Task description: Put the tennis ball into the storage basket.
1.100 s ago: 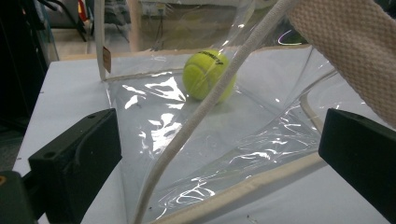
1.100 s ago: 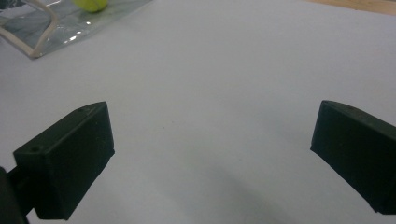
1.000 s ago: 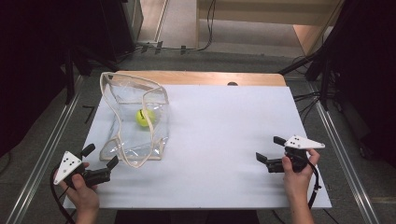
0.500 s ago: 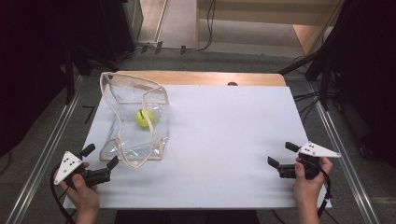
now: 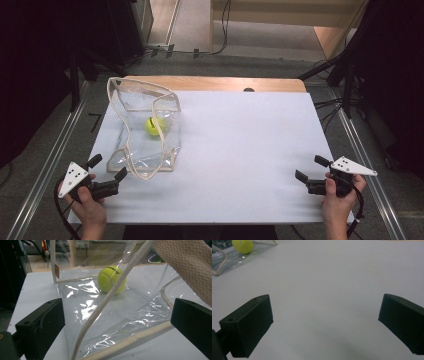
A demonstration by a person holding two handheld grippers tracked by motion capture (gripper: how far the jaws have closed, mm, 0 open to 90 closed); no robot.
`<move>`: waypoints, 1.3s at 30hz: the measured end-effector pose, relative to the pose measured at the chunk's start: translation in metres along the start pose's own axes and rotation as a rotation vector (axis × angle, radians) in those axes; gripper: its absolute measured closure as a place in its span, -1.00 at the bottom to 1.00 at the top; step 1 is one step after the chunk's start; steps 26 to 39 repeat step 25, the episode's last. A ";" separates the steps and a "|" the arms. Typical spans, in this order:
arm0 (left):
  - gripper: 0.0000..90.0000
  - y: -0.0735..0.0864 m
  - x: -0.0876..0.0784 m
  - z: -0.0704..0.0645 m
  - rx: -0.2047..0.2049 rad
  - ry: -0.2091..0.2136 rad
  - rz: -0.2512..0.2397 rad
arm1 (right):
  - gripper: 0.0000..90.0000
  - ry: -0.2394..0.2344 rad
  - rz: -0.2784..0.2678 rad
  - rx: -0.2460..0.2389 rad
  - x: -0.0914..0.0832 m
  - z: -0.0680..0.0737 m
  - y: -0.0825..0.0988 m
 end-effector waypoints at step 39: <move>-1.00 0.000 0.000 0.001 -0.005 0.003 0.001 | -1.00 0.024 -0.090 0.024 -0.006 -0.007 0.007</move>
Point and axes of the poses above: each handheld gripper's, and its own axes: x roughly forward along the jaws, y roughly out of its underside, z roughly to its left, the point moved 9 cm from there along x, roughly forward along the jaws, and after that the axes turned 5 degrees about -y, right-handed, at the moved point
